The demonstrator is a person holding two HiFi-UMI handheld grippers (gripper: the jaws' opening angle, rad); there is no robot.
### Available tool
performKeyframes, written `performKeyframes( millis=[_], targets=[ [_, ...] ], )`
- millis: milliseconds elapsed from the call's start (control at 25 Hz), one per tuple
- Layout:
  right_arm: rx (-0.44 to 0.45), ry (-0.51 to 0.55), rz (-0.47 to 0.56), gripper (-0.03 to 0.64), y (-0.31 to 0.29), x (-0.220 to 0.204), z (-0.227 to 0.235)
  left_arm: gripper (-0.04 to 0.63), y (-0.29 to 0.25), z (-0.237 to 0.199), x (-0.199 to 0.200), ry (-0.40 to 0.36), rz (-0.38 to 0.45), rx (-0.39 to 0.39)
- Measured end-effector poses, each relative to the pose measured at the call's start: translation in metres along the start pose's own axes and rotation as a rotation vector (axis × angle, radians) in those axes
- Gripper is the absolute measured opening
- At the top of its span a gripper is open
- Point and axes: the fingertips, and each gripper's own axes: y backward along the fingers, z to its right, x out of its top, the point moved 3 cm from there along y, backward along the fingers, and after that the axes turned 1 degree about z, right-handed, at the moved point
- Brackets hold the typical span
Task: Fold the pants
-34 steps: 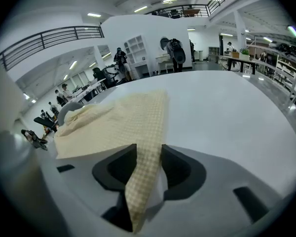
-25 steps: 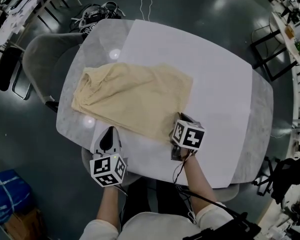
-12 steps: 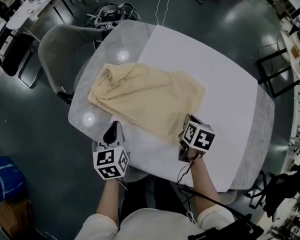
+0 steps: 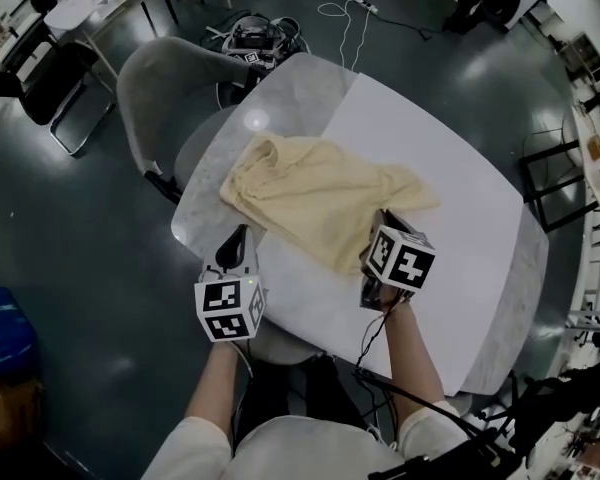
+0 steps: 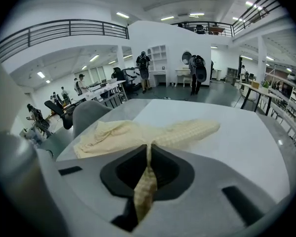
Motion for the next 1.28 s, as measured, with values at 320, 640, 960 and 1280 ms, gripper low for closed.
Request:
performKeyframes(
  millis=[320, 640, 960, 1280],
  targets=[
    [0.147, 0.025, 0.069, 0.020, -0.022, 0.056, -0.123, 0.017, 0.029, -0.058, 0.021, 0.028, 0.022, 0.043],
    [0.445, -0.172, 0.180, 0.161, -0.048, 0.083, -0.223, 0.017, 0.050, -0.098, 0.009, 0.053, 0.012, 0.104],
    [0.332, -0.174, 0.144, 0.119, -0.042, 0.053, -0.164, 0.017, 0.049, -0.079, -0.002, 0.073, 0.010, 0.076],
    [0.134, -0.020, 0.249, -0.003, 0.022, 0.054, -0.094, 0.017, 0.059, -0.026, 0.026, 0.048, 0.066, 0.027]
  ],
)
